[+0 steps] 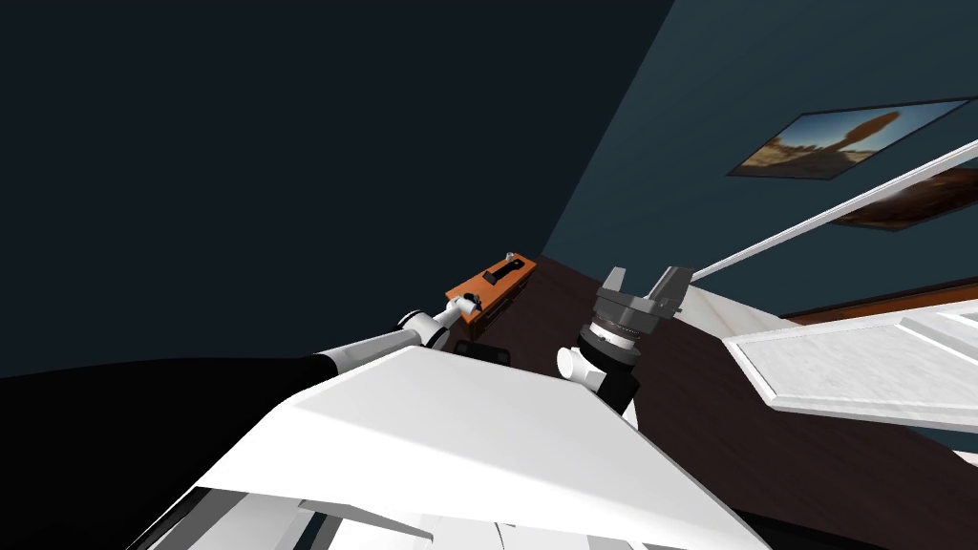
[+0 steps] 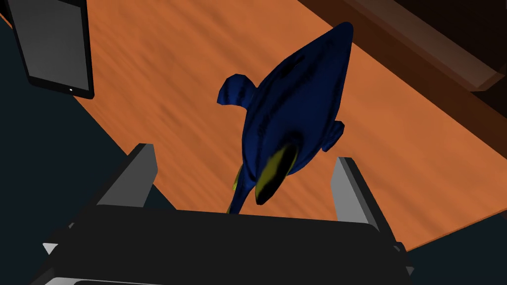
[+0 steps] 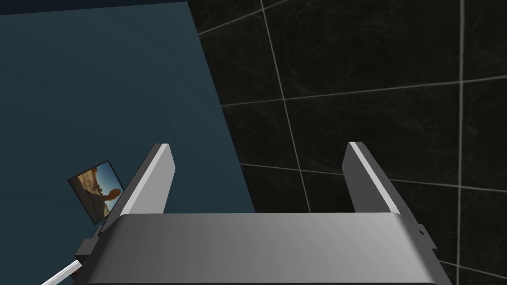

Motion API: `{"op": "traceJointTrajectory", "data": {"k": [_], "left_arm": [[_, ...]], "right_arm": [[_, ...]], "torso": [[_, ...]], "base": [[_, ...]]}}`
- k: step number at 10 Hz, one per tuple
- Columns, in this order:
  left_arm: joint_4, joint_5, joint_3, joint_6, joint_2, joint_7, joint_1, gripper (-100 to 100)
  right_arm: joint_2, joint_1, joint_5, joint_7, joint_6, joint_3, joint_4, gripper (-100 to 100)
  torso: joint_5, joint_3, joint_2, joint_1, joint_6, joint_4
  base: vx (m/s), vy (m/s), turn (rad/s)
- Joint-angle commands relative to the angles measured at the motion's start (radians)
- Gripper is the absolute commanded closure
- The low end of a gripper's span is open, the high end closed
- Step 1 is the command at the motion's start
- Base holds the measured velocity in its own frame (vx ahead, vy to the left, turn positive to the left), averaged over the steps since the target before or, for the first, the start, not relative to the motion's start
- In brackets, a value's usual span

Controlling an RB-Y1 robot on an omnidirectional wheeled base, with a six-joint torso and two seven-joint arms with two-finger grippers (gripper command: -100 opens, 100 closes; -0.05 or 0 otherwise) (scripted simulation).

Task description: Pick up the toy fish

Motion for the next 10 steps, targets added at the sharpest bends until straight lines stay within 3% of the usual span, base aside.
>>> {"op": "traceJointTrajectory", "data": {"k": [1,3,4,8,9,10], "left_arm": [[0.025,-0.003,0.003,-0.029,-0.002,0.000,0.004,-100],[0.015,-0.003,0.002,-0.021,-0.001,0.000,0.008,-100],[0.017,-0.002,0.002,-0.024,-0.001,-0.001,0.007,100],[0.017,-0.003,0.002,-0.024,-0.001,-0.001,0.007,100],[0.017,-0.003,0.002,-0.023,-0.001,-0.001,0.008,0],[0.012,0.003,-0.002,0.005,-0.002,0.005,-0.019,100]], "right_arm": [[0.000,0.000,0.000,0.000,0.000,0.000,0.000,0],[0.000,0.000,0.000,0.000,0.000,0.000,0.000,0],[0.000,0.000,0.000,0.000,0.000,0.000,0.000,0],[0.000,0.000,0.000,0.000,0.000,0.000,0.000,0],[0.000,0.000,0.000,0.000,0.000,0.000,0.000,0],[0.000,0.000,0.000,0.000,0.000,0.000,0.000,0]], "torso": [[0.000,0.000,0.000,0.000,0.000,0.000],[0.000,0.002,0.004,0.001,0.000,0.001],[0.000,0.003,0.005,0.001,0.000,0.001],[0.000,0.003,0.005,0.002,0.000,0.001],[0.000,0.003,0.005,0.002,0.000,0.001],[0.000,0.003,0.005,0.002,0.000,0.001]], "base": [[0.055,-0.020,0.016],[-0.001,-0.003,0.010],[0.000,0.000,0.000],[0.000,0.000,0.000],[0.000,0.000,0.000],[-0.033,0.022,0.015]]}}
